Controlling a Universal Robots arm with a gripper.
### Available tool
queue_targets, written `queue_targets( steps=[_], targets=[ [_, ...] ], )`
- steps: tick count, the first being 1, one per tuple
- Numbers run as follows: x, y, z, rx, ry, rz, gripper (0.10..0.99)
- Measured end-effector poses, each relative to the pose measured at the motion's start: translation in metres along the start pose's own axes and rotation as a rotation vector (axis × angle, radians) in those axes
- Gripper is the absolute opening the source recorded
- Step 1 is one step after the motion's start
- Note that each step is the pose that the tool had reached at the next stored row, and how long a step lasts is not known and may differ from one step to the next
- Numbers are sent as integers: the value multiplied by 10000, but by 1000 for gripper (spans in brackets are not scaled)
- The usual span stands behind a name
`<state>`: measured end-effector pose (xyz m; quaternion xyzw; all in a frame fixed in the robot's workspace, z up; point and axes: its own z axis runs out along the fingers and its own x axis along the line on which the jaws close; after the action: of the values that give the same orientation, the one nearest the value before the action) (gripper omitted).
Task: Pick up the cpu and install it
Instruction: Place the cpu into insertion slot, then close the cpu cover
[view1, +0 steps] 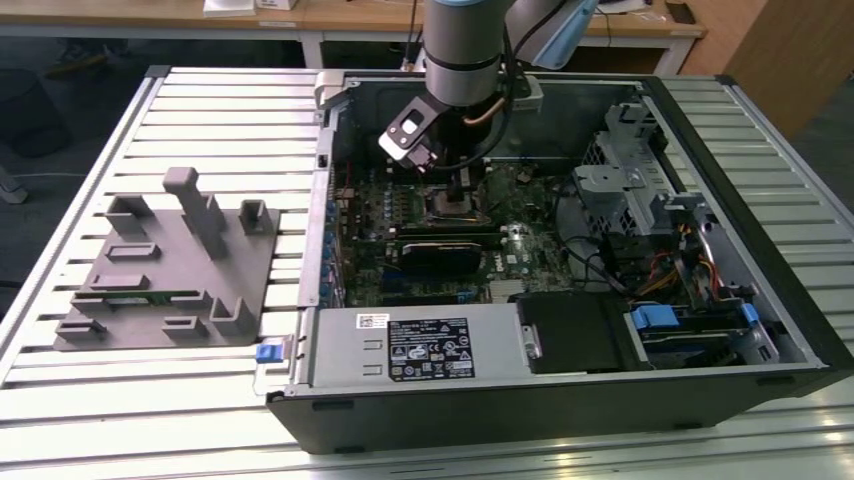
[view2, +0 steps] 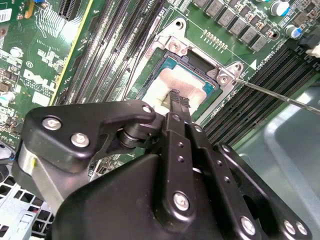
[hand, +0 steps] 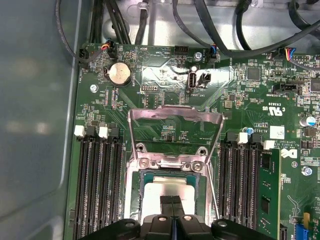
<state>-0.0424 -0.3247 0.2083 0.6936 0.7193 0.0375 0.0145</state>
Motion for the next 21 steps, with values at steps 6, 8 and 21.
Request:
queue_targets(
  steps=[6,8,21],
  targets=[
    [1,2,-24,1,-1,0,106],
    [1,3,-32,0,0,0,106],
    [3,7,-97,1,1,0,106]
  ],
)
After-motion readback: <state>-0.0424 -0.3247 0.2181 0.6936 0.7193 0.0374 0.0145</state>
